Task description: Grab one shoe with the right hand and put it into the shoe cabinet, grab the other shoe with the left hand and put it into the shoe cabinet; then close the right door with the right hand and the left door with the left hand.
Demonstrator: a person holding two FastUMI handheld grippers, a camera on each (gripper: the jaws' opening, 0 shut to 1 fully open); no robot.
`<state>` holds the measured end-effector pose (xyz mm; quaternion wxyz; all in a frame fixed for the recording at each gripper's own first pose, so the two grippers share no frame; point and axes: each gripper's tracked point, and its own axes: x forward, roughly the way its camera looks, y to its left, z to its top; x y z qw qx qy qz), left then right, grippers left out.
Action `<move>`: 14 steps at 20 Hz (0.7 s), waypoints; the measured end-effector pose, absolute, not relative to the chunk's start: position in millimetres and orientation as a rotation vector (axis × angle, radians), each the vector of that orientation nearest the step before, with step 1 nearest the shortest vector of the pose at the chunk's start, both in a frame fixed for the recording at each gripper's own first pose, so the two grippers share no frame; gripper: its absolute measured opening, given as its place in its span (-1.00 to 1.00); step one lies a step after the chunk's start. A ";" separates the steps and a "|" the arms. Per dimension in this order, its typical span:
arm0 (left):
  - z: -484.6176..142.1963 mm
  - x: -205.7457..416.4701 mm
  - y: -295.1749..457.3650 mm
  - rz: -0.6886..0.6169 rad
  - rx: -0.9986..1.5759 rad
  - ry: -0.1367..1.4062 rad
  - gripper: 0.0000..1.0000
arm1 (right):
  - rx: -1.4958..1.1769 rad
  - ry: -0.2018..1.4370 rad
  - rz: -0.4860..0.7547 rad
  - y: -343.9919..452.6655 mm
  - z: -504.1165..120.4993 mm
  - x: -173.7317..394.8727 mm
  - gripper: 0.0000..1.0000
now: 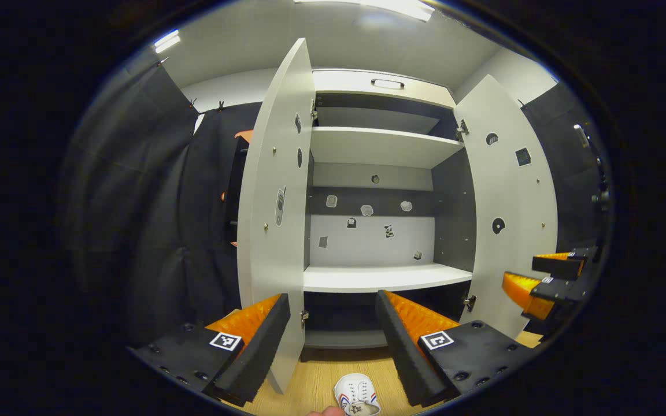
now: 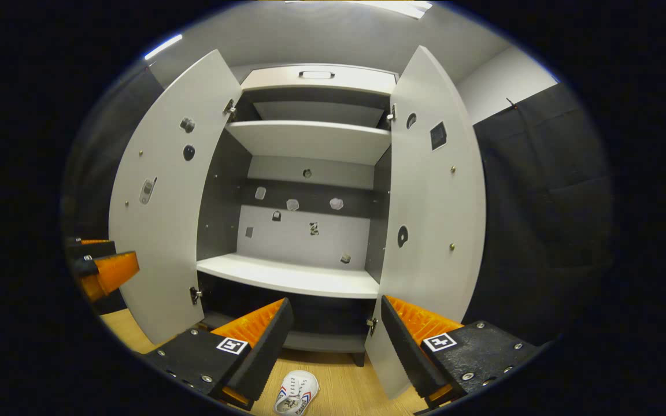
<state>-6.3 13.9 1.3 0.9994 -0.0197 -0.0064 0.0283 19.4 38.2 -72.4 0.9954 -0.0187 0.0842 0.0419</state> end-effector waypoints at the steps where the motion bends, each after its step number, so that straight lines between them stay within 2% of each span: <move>1: -0.1 -7.3 14.9 0.059 -0.048 -0.010 0.94 | -0.033 0.201 0.107 46.8 -90.6 21.1 0.87; 4: -7.1 -8.9 19.4 0.072 -0.065 0.004 0.89 | -0.044 0.292 0.106 52.8 -149.3 24.5 0.84; 6: -10.3 -10.5 23.7 0.081 -0.067 0.013 0.94 | -0.086 0.370 0.096 50.6 -192.3 22.0 0.85; 14: -21.5 -11.8 36.7 0.106 -0.077 0.036 0.94 | -0.132 0.705 0.118 61.1 -349.4 -18.9 0.86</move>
